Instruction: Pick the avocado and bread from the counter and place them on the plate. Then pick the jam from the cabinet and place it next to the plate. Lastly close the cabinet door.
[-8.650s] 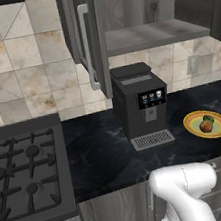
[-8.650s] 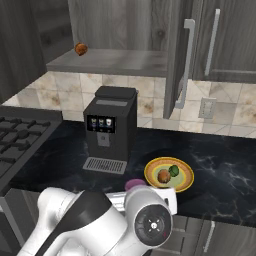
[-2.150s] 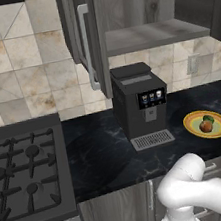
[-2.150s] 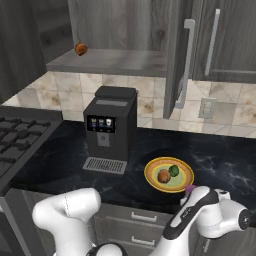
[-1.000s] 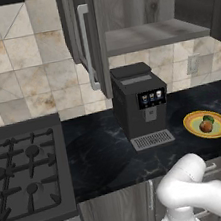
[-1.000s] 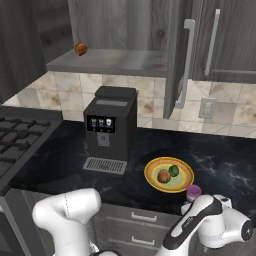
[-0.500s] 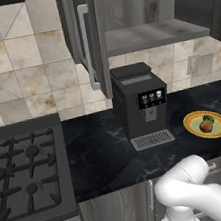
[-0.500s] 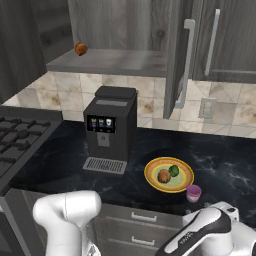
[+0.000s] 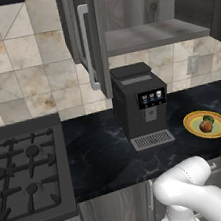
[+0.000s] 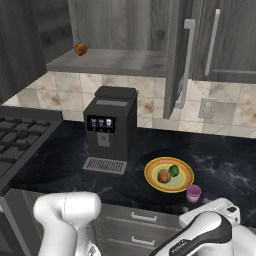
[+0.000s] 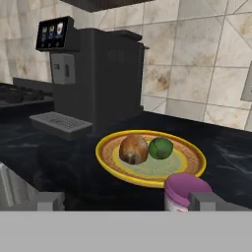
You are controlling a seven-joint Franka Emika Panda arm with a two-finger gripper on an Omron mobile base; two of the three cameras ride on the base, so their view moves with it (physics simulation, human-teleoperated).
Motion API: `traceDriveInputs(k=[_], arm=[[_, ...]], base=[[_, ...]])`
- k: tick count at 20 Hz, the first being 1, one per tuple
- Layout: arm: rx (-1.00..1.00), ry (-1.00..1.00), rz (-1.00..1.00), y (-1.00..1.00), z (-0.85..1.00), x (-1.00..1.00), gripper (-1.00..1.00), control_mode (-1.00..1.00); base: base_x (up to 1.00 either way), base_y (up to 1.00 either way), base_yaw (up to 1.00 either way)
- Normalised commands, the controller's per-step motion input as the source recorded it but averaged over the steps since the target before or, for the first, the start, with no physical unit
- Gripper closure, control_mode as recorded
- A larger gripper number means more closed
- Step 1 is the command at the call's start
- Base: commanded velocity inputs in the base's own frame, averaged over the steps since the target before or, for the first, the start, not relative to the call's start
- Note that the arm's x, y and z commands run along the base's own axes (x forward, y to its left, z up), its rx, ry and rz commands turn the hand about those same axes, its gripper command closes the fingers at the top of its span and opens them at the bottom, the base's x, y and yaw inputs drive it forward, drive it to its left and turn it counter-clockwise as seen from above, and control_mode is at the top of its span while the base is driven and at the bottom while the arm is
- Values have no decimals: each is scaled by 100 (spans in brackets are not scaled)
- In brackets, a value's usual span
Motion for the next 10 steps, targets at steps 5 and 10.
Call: traceDriveInputs(k=[5, 10], arm=[[-2, -10, 7, 17, 50, -1, -100, -100], [-5, -11, 10, 16, 44, 0, -100, -100]], base=[[0, 0, 0], [0, 0, 0]])
